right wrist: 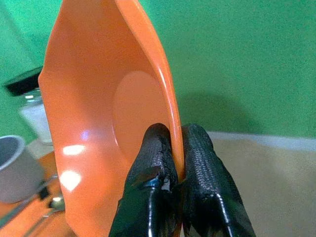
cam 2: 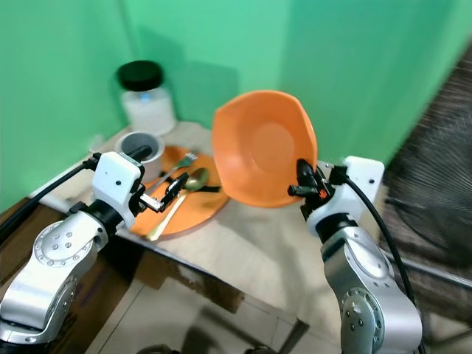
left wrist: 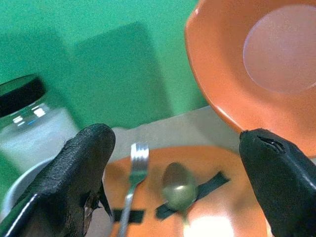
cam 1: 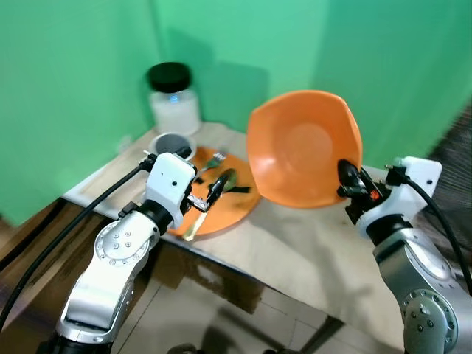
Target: Setting the table
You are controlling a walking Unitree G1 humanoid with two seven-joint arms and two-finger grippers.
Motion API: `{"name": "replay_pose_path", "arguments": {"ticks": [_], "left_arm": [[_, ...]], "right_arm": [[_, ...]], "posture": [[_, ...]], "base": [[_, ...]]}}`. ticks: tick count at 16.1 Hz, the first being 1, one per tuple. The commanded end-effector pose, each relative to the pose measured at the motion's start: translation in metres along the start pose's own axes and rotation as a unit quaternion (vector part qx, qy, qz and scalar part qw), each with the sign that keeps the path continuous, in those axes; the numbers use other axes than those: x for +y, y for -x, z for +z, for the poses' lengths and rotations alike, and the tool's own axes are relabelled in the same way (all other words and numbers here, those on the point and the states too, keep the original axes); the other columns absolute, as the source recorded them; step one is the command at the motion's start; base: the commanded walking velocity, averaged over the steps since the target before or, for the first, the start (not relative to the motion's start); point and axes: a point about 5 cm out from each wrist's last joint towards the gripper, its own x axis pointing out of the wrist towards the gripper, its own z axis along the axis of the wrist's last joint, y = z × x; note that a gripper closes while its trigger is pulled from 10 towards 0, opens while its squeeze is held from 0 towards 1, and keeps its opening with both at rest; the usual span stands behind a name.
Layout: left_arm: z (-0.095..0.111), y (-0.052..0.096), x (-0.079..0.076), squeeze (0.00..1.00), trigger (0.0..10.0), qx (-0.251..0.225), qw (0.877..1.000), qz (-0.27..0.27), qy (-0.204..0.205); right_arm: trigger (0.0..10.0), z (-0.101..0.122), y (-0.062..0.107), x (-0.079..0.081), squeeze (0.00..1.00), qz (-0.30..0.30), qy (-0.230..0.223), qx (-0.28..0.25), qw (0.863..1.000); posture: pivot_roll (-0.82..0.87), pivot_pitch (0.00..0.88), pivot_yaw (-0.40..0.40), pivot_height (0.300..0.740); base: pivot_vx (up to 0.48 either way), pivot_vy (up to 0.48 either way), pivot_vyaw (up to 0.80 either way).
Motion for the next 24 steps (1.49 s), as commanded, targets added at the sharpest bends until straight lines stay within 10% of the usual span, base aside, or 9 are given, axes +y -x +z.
{"name": "replay_pose_path", "arguments": {"ticks": [1,10,18,24], "left_arm": [[0.0,-0.001,-0.002,0.0,10.0,0.001,1.0,-0.009,-0.007],[0.003,0.005,0.018,0.0,10.0,0.002,1.0,0.031,-0.002],[0.005,-0.014,0.033,0.0,10.0,0.007,0.996,0.089,-0.006],[-0.005,-0.007,0.02,0.0,10.0,0.036,0.998,0.048,0.023]], "right_arm": [[10.0,0.005,0.002,0.003,0.0,0.003,-0.013,-0.009,1.0],[10.0,0.001,-0.011,0.001,0.0,0.055,-0.075,0.066,0.994],[10.0,-0.021,-0.009,-0.009,0.0,-0.06,-0.168,0.109,0.978],[10.0,-0.014,-0.05,-0.008,0.0,0.019,-0.193,0.198,0.961]], "posture": [[0.05,0.0,0.044,0.74],[0.07,0.0,0.043,0.74],[0.04,0.0,0.087,0.74],[0.06,0.0,0.041,0.74]], "base": [[0.0,0.0,-0.73],[0.0,0.0,-0.23],[0.0,-0.06,-0.63],[0.0,-0.08,0.0]]}}
